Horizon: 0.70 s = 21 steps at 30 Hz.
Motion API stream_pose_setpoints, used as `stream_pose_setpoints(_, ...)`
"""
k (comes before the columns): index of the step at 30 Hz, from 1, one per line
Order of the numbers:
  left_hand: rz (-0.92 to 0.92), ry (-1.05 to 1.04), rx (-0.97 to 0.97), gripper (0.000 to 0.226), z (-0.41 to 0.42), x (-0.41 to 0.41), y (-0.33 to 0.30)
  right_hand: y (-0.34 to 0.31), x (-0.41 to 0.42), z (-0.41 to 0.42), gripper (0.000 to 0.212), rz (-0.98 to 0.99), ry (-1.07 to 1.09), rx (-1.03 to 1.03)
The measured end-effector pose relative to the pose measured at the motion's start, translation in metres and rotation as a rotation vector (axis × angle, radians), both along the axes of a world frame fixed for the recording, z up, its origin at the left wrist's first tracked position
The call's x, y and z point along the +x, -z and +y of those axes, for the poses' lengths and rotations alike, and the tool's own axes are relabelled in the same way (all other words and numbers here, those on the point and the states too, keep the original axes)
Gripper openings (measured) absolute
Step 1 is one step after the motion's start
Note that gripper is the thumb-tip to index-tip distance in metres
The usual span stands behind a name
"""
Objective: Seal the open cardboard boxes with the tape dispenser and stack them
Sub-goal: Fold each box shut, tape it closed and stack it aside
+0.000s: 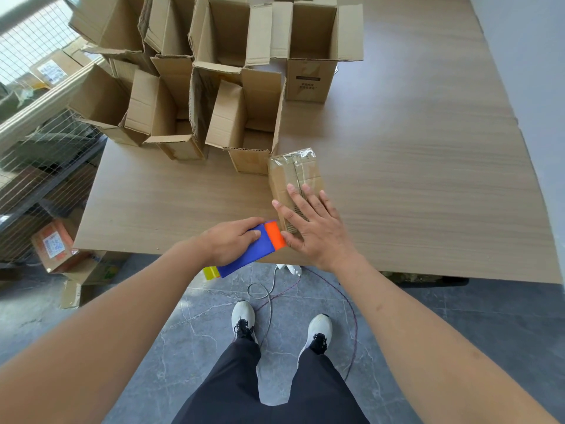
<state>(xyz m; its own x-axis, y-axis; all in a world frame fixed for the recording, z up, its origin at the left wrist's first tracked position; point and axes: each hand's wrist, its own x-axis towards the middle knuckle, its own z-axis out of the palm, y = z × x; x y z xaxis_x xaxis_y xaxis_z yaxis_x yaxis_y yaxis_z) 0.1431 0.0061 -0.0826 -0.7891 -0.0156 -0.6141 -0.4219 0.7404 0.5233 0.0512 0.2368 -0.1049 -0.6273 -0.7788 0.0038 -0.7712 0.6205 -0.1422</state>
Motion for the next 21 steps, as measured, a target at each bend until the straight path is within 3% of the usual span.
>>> stream_pose_setpoints(5, -0.048, 0.033, -0.160, 0.040, -0.018, -0.003, -0.005, 0.000, 0.000, 0.000, 0.063, -0.034, 0.028, -0.020)
stream_pose_setpoints(14, 0.117, 0.149, -0.479, 0.064, -0.019, -0.005, 0.000, 0.008, 0.008, -0.013, 0.078, 0.025, 0.160, -0.179)
stream_pose_setpoints(21, 0.202, 0.081, -0.486, 0.069, -0.017, -0.005, 0.023, 0.012, 0.013, -0.018, 0.078, 0.066, 0.195, -0.223)
